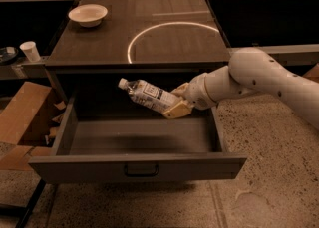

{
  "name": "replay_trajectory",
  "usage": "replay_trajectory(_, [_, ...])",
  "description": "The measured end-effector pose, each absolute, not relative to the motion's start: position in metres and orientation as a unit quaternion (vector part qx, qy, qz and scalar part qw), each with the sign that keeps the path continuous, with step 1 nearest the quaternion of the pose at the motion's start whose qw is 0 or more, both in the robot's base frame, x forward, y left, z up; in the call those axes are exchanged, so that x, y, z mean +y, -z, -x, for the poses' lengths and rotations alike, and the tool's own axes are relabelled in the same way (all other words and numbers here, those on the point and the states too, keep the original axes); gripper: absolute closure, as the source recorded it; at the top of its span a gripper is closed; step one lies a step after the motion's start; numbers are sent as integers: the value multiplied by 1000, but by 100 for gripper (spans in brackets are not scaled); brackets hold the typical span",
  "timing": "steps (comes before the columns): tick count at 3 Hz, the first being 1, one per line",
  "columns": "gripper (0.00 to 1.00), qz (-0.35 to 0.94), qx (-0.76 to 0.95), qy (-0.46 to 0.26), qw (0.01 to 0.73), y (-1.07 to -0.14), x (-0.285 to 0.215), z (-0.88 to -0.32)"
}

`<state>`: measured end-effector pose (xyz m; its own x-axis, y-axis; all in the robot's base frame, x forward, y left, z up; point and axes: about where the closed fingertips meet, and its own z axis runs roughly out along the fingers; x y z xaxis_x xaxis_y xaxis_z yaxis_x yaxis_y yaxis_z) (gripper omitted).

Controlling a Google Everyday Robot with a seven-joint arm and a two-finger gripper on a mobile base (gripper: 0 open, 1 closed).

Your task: Pick blue plastic bottle from top drawer and place on counter

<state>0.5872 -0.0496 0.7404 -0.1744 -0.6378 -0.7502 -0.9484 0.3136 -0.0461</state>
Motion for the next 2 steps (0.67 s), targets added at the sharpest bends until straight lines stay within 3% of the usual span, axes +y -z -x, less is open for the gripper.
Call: replay_trajectory(2, [100,533,724,-160,407,-886,-63,-617])
